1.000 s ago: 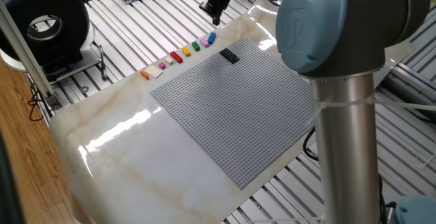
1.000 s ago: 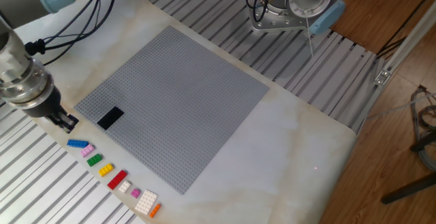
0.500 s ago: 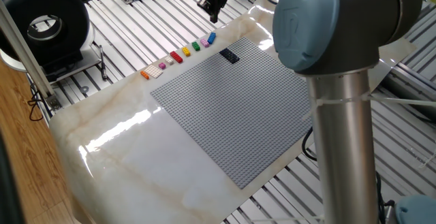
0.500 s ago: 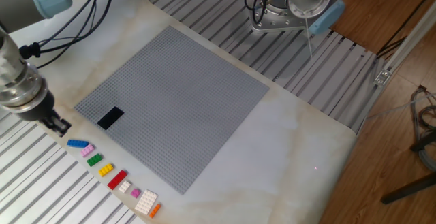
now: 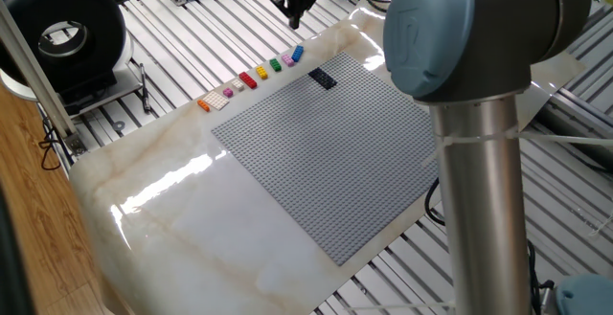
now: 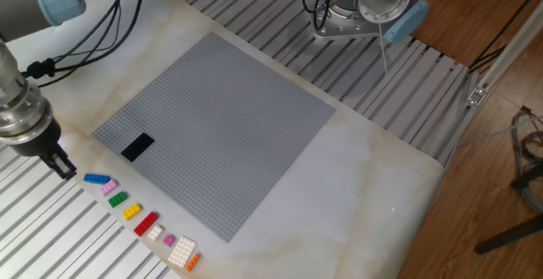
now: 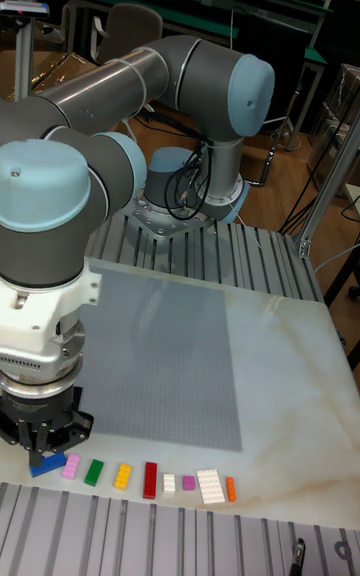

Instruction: Stack small Lego blocks one on top of the other

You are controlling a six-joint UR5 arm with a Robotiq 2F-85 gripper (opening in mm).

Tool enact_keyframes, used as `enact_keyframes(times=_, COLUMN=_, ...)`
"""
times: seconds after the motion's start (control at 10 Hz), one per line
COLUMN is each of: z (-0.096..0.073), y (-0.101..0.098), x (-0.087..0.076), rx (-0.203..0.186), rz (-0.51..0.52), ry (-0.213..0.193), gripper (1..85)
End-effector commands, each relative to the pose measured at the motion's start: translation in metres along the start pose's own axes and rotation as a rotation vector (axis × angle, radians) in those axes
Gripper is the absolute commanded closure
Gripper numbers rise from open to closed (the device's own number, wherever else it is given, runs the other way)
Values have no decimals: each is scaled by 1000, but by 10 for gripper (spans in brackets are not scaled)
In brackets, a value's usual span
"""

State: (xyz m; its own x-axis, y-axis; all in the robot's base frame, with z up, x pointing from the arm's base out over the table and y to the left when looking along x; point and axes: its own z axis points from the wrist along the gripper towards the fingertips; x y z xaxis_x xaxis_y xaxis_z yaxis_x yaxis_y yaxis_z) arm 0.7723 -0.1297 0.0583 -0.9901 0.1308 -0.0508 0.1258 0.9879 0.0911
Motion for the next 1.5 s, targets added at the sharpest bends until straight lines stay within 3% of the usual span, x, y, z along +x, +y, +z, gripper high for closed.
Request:
enact_keyframes(times=0.0, z=2, y=18, x=-2, rx=-110, rz=248, ry=8, gripper=847)
enact_keyframes(times=0.2, z=6, y=4, x=-13, rx=-70, rz=277, ry=-39, gripper=847)
enact_keyframes(times=0.3, z=6, y=6, x=-26, rx=-87, rz=355, ry=-83, gripper=847)
enact_keyframes(times=0.7, z=12, y=2, x=-40, rx=-104, rz=436, ry=-141, gripper=847)
enact_keyframes(times=0.9, z=12, y=3, x=-38, rx=-107, rz=436, ry=-136, gripper=837)
enact_keyframes(times=1.4, z=18, y=-2, x=-30, rx=-96, rz=413, ry=-127, gripper=597)
